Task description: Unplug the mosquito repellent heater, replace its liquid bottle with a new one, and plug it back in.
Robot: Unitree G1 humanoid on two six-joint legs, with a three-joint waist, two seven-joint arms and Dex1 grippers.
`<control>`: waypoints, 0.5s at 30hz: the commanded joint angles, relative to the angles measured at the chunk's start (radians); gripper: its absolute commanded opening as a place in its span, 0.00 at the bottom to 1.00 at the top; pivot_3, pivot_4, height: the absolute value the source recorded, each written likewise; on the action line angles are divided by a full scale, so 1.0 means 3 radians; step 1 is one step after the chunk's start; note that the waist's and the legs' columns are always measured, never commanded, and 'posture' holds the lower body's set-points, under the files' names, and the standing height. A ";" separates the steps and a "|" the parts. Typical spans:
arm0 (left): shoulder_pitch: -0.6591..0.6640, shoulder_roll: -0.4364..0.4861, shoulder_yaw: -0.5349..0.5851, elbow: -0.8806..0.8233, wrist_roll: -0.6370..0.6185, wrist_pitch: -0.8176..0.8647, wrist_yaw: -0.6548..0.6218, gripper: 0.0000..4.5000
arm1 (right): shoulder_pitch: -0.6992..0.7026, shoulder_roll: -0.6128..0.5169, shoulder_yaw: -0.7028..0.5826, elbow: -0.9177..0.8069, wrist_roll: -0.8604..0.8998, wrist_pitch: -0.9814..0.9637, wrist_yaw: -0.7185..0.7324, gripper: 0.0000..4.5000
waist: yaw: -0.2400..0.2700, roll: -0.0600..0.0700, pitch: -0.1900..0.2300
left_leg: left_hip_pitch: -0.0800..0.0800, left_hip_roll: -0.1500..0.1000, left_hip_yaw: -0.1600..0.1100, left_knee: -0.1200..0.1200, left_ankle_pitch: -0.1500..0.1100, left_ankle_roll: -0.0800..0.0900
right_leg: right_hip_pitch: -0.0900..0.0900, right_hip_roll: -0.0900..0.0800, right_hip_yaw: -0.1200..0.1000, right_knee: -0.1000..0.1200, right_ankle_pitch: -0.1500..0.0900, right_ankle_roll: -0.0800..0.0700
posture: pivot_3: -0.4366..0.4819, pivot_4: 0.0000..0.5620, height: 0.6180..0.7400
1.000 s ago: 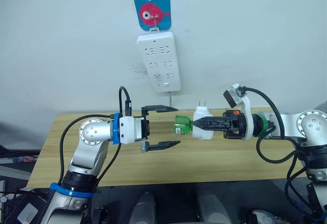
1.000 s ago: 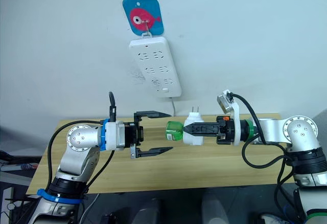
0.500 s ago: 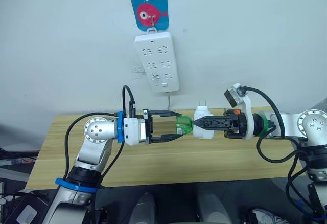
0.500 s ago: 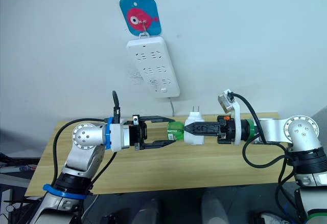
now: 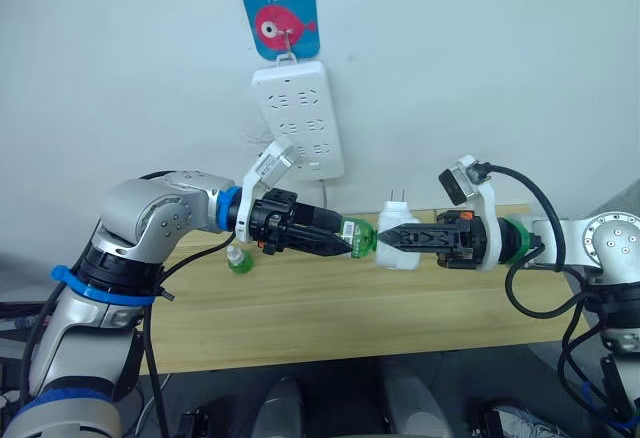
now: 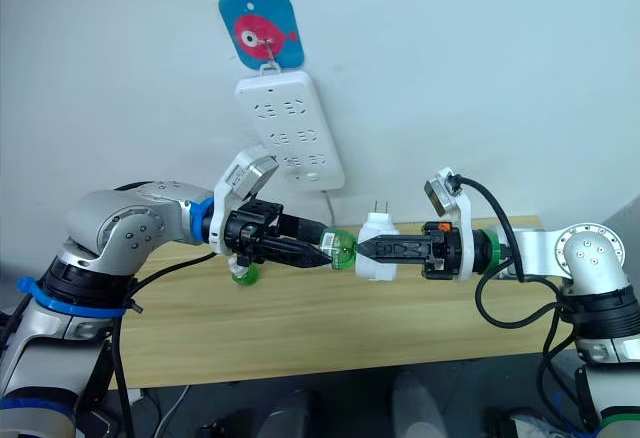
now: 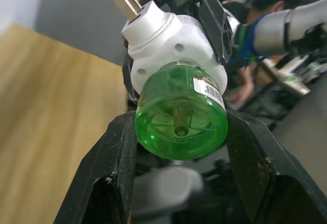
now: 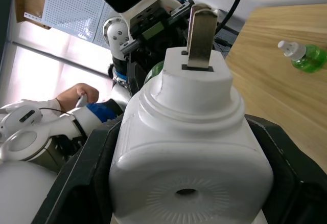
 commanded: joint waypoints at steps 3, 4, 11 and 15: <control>0.0143 0.0040 0.0194 -0.0166 0.0216 -0.0345 0.0031 0.66 | 0.0065 -0.0070 0.0017 -0.0138 0.0019 0.0080 0.0023 0.68 | -0.0003 0.0000 0.0002 | 0.0000 0.0001 0.0000 0.0000 0.0001 -0.0002 | -0.0001 0.0000 0.0000 0.0000 -0.0001 -0.0001 | 0.34 0.35 0.95; 0.0190 0.0047 0.0181 -0.0211 0.0285 -0.0454 0.0013 0.72 | 0.0068 -0.0074 0.0015 -0.0131 0.0027 0.0077 0.0019 0.68 | 0.0003 0.0000 0.0002 | 0.0000 0.0001 0.0000 0.0001 0.0001 -0.0001 | 0.0000 0.0000 0.0001 0.0001 0.0000 -0.0001 | 0.34 0.35 0.95; 0.0653 0.0200 0.0154 -0.0387 0.0830 -0.1377 -0.0277 1.00 | 0.0057 -0.0075 0.0006 -0.0099 0.0027 0.0076 0.0017 0.68 | 0.0029 0.0000 0.0003 | 0.0001 0.0000 0.0005 0.0003 0.0000 0.0000 | 0.0000 -0.0001 0.0005 0.0002 0.0000 -0.0001 | 0.35 0.35 0.95; 0.1024 0.0173 0.0192 -0.0456 0.1108 -0.1961 -0.0299 1.00 | 0.0055 -0.0070 0.0003 -0.0094 0.0018 0.0070 0.0017 0.68 | 0.0043 0.0000 0.0004 | 0.0001 0.0001 0.0006 0.0000 -0.0001 0.0001 | 0.0000 -0.0001 0.0006 0.0001 0.0000 -0.0001 | 0.35 0.35 0.95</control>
